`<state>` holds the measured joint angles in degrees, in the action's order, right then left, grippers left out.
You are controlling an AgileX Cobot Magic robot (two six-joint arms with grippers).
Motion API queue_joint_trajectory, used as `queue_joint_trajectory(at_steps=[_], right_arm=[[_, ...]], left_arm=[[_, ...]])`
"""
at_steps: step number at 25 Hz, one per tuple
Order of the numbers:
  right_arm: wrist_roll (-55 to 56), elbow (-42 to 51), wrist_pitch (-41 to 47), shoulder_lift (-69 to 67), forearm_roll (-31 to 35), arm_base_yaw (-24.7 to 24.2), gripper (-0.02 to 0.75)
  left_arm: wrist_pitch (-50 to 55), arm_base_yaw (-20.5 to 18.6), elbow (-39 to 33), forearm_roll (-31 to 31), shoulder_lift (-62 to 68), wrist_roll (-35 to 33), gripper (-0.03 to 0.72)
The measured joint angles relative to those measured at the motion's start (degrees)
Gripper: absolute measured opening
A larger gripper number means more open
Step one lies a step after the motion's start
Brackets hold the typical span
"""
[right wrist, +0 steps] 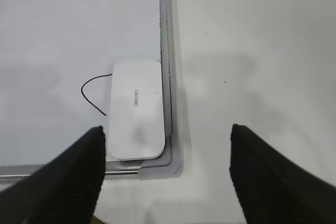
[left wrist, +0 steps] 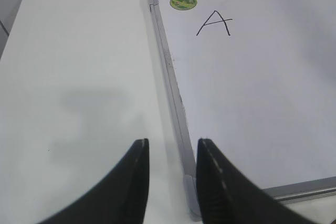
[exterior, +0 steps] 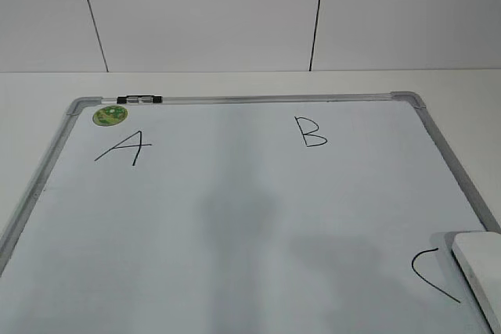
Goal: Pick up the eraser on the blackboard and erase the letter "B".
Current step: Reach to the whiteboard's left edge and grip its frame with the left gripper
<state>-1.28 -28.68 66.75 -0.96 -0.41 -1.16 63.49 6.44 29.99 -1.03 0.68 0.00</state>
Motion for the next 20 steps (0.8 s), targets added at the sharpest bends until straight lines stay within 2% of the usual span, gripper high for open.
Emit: queue_joint_trajectory(at_steps=[5,20], right_arm=[[0.0,-1.2,0.8,-5.3,0.8,0.0,0.568],[0.6,-2.2,5.2,-21.4,13.9,0.0,0.568]], left_arm=[[0.0,0.0,0.0,0.0,0.0,0.0,0.235],[0.0,0.0,0.0,0.0,0.0,0.0,0.237]])
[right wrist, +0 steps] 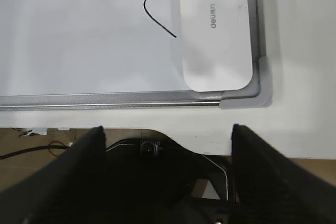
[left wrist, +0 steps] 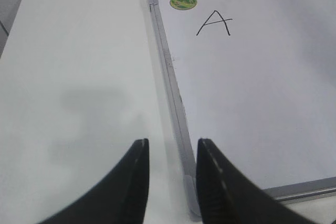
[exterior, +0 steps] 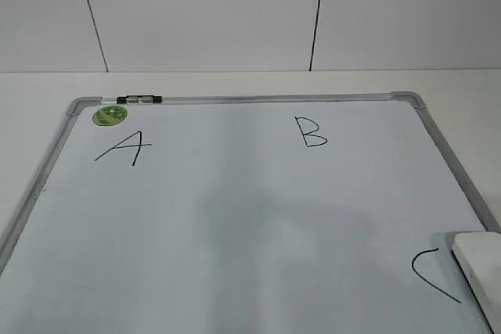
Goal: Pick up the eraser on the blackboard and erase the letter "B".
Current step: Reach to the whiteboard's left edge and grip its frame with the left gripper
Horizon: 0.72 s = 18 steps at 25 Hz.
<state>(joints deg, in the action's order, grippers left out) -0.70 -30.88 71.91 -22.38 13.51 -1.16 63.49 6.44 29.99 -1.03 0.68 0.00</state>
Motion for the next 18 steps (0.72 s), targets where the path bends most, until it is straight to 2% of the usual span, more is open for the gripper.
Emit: queue_joint_trajectory(at_steps=[7,18], right_arm=[[0.2,0.0,0.0,-6.4,0.2,0.0,0.568],[0.3,0.0,-0.2,-15.0,-1.2,0.0,0.568]], left_arm=[[0.0,0.0,1.4,-2.9,8.2,0.0,0.238],[3.9,0.0,12.6,-4.4,35.3,0.0,0.238]])
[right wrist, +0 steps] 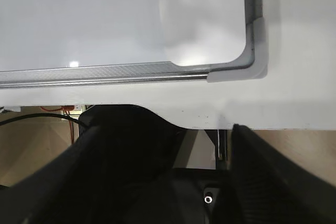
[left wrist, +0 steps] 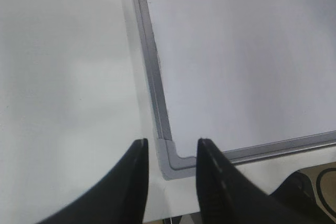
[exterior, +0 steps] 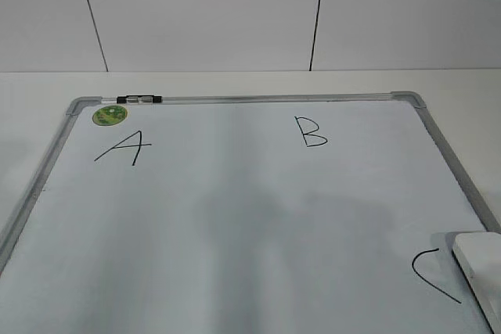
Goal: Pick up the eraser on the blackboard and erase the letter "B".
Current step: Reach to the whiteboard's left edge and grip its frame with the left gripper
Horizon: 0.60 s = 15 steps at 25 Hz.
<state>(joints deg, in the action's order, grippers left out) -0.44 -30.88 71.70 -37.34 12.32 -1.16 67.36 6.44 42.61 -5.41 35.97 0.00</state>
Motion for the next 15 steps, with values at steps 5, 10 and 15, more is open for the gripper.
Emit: queue_joint_trajectory(at_steps=[5,10,15], right_arm=[[0.0,-1.0,-0.1,-0.9,-0.2,0.0,0.568],[0.0,-2.9,-0.1,-3.3,-0.5,0.0,0.568],[0.0,-4.3,-0.1,-4.7,-0.7,0.0,0.568]], left_arm=[[0.0,0.0,5.3,-0.1,13.9,0.0,0.238],[-1.0,0.0,12.0,0.1,28.7,0.0,0.238],[-4.1,0.0,18.3,1.1,38.9,0.0,0.238]])
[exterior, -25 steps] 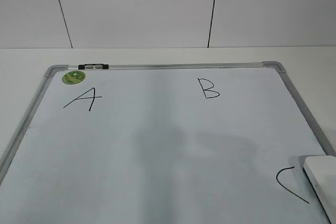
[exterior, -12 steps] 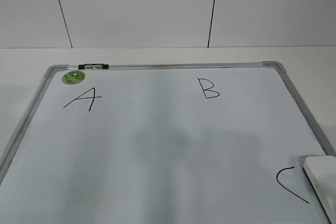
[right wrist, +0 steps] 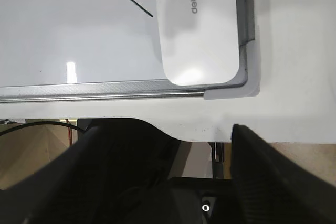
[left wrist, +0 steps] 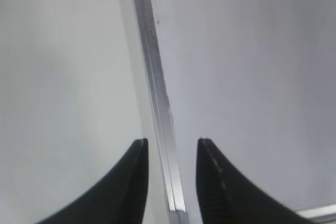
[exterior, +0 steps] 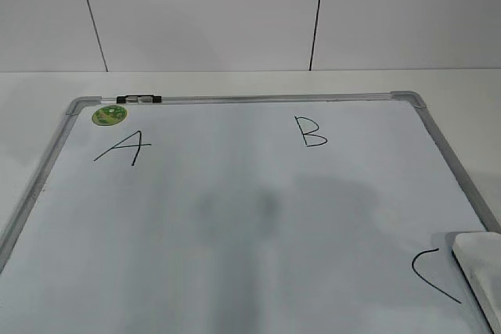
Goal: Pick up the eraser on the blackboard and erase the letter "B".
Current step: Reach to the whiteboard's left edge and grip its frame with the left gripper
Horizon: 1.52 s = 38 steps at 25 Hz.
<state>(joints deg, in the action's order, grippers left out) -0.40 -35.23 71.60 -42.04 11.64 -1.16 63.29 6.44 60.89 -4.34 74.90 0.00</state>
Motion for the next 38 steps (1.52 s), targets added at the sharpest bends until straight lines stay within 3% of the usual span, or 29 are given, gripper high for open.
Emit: queue_joint_trajectory(at_steps=[4,14,22,38], right_arm=[[0.0,-0.1,0.0,0.0,0.0,0.0,0.568],[0.4,-0.1,0.0,-0.1,0.0,0.0,0.569],[0.4,-0.1,0.0,-0.1,0.0,0.0,0.568],[0.4,-0.1,-0.1,-0.1,0.0,0.0,0.568]], left_arm=[[-2.7,0.0,6.0,1.1,11.0,0.0,0.238],[-3.8,-0.3,12.4,2.7,28.1,0.0,0.238],[-4.1,-4.3,15.0,2.8,33.0,-0.6,0.238],[-5.3,-4.3,15.2,-1.5,36.6,-1.8,0.238]])
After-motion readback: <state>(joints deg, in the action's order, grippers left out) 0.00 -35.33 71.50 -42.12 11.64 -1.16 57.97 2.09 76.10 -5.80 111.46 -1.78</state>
